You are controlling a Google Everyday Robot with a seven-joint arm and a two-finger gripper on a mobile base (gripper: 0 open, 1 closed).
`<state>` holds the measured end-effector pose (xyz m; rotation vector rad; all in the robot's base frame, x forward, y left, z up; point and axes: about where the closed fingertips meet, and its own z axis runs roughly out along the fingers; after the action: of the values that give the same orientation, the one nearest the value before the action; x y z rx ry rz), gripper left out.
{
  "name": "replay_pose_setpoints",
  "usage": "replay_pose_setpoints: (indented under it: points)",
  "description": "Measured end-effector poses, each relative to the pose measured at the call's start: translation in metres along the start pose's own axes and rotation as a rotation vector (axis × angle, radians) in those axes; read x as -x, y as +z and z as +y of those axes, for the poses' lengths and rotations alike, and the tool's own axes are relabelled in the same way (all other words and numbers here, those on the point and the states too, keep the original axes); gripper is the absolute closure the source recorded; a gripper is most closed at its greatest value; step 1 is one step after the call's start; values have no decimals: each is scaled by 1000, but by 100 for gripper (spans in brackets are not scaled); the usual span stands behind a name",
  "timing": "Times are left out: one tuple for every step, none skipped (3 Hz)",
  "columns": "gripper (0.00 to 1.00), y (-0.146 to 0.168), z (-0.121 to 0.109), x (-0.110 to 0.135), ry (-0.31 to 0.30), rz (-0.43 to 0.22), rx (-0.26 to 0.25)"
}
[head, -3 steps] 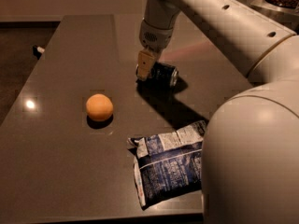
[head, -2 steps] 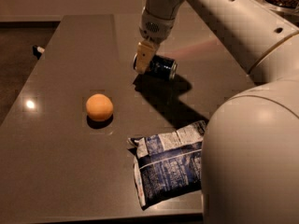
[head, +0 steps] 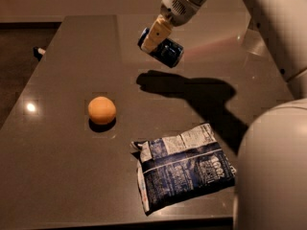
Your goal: Place pepsi can upright
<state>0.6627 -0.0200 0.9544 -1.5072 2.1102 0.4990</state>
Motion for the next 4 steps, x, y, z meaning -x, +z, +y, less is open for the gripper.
replay_pose_setpoints:
  points:
    - [100, -18, -18, 2, 43, -230, -30]
    - [100, -25, -14, -1, 76, -420, -80]
    - [100, -19, -6, -3, 53, -534, -130]
    - [100, -16, -10, 4, 36, -674, -171]
